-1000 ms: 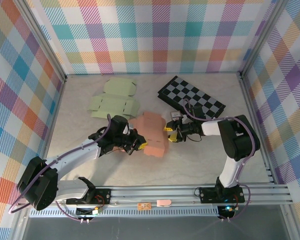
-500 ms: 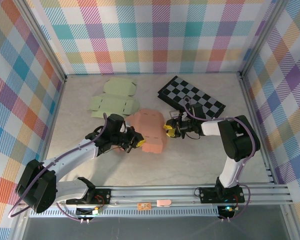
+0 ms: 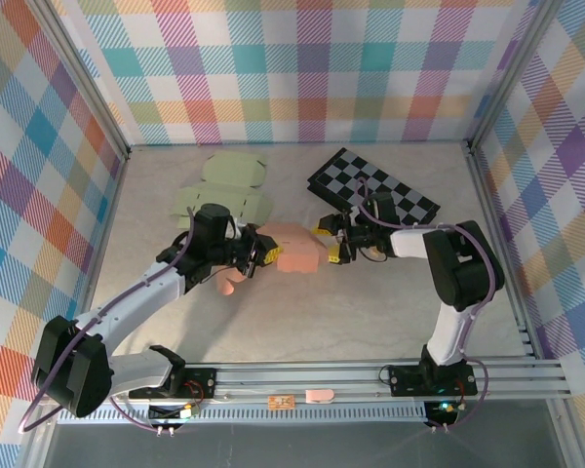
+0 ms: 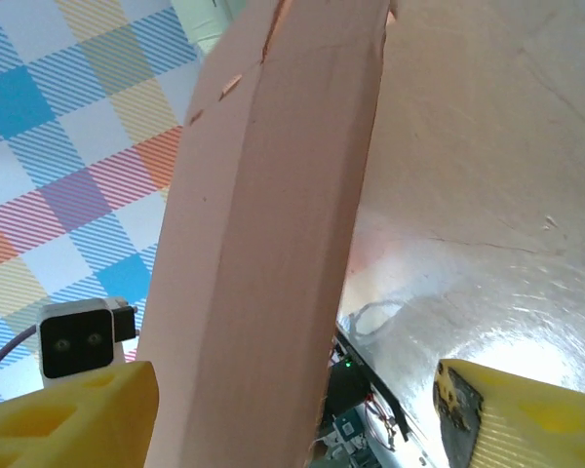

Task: Fold the paper box

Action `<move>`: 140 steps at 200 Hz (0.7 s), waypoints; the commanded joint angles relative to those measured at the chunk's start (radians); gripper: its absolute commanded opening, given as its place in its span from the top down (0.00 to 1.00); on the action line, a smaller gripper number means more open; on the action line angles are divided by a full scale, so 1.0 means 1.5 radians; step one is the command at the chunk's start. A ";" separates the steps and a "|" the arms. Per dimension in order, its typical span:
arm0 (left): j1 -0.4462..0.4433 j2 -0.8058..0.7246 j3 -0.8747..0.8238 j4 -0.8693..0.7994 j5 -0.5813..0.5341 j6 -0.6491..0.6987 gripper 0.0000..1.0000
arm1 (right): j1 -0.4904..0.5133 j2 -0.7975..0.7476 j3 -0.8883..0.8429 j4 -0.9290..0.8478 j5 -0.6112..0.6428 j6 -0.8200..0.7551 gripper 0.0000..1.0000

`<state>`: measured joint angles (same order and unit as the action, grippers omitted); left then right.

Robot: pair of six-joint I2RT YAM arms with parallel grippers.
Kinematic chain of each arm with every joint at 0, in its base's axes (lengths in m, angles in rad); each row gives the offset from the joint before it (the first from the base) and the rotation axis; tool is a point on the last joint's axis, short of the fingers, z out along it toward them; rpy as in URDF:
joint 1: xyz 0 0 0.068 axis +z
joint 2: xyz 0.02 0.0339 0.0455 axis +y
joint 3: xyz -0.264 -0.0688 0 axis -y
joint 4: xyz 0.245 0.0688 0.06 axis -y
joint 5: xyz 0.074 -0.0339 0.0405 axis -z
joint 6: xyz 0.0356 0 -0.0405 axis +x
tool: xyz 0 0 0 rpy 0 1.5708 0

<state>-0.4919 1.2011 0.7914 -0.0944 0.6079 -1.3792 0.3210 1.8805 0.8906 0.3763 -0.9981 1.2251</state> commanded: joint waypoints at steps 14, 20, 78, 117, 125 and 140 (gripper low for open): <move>0.008 0.004 0.019 0.013 0.030 -0.015 1.00 | 0.004 0.015 0.019 0.120 -0.018 0.096 0.37; 0.009 0.004 0.020 0.012 0.030 -0.014 1.00 | 0.004 0.012 0.020 0.127 -0.014 0.105 0.41; 0.018 0.002 0.013 0.006 0.028 -0.009 1.00 | 0.004 -0.030 0.031 0.118 0.035 0.228 1.00; 0.050 -0.005 0.096 -0.112 0.013 0.066 0.28 | 0.000 -0.124 0.163 -0.129 0.130 0.188 1.00; 0.061 -0.006 0.137 -0.193 -0.003 0.106 0.19 | 0.001 -0.144 0.221 -0.231 0.165 0.137 1.00; 0.074 0.000 0.224 -0.306 -0.050 0.178 0.11 | 0.001 -0.169 0.324 -0.410 0.242 0.070 1.00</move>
<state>-0.4194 1.2053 0.9459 -0.2916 0.6025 -1.2980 0.3202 1.7435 1.1568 0.1806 -0.8124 1.4994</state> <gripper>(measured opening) 0.843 0.056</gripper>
